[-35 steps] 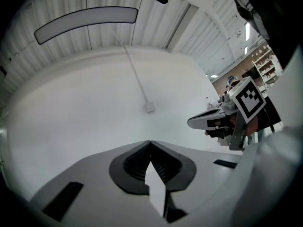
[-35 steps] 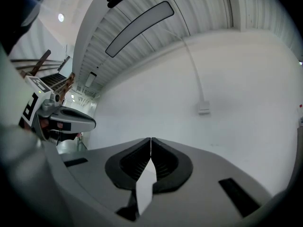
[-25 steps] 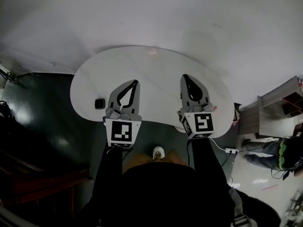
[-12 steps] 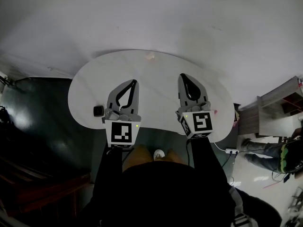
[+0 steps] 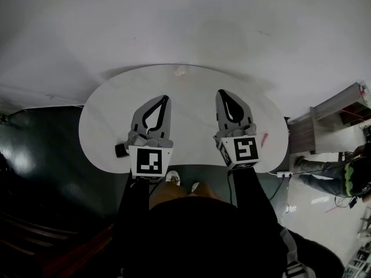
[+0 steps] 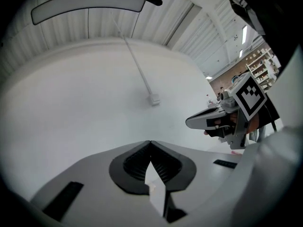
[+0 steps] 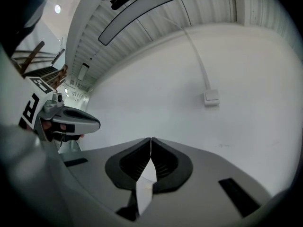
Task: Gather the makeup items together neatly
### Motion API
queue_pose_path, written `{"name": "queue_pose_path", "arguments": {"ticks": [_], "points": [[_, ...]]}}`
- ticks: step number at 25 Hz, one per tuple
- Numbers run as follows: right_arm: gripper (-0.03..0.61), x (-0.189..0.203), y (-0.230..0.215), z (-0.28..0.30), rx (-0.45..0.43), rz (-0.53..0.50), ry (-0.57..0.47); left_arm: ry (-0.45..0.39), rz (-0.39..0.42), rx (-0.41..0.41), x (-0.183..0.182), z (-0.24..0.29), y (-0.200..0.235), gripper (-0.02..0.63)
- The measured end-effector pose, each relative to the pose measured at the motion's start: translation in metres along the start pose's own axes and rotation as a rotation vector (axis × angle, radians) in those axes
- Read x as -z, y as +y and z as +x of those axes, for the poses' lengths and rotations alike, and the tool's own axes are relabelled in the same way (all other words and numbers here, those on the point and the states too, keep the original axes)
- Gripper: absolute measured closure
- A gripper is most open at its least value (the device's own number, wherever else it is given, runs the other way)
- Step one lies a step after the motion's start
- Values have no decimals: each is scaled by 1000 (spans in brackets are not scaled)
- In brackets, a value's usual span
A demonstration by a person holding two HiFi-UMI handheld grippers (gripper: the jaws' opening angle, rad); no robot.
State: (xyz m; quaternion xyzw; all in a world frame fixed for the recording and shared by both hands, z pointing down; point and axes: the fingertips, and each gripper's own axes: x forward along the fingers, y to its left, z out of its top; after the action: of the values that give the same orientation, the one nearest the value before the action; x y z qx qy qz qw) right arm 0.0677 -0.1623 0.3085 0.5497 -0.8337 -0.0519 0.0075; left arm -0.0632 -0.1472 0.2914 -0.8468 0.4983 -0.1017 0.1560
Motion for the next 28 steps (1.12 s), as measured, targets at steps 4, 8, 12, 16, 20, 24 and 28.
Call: {"name": "queue_pose_path", "arguments": {"ticks": [4, 8, 12, 16, 20, 24, 28], "points": [[551, -2, 0, 13, 55, 2, 12, -10, -5, 75, 3, 16, 7, 598], [551, 0, -4, 15, 115, -7, 31, -40, -12, 154, 4, 31, 1, 598], [551, 9, -17, 3, 202, -12, 61, -57, -54, 232, 8, 45, -11, 598], [551, 21, -36, -18, 285, -17, 89, -71, -61, 320, 11, 58, -38, 598], [551, 29, -64, -42, 346, -24, 114, -92, -69, 395, 5, 74, -76, 598], [551, 31, -99, -59, 398, -13, 119, -119, -64, 441, -8, 98, -109, 598], [551, 40, -129, -73, 433, 4, 146, -115, -75, 459, -17, 115, -139, 597]]}}
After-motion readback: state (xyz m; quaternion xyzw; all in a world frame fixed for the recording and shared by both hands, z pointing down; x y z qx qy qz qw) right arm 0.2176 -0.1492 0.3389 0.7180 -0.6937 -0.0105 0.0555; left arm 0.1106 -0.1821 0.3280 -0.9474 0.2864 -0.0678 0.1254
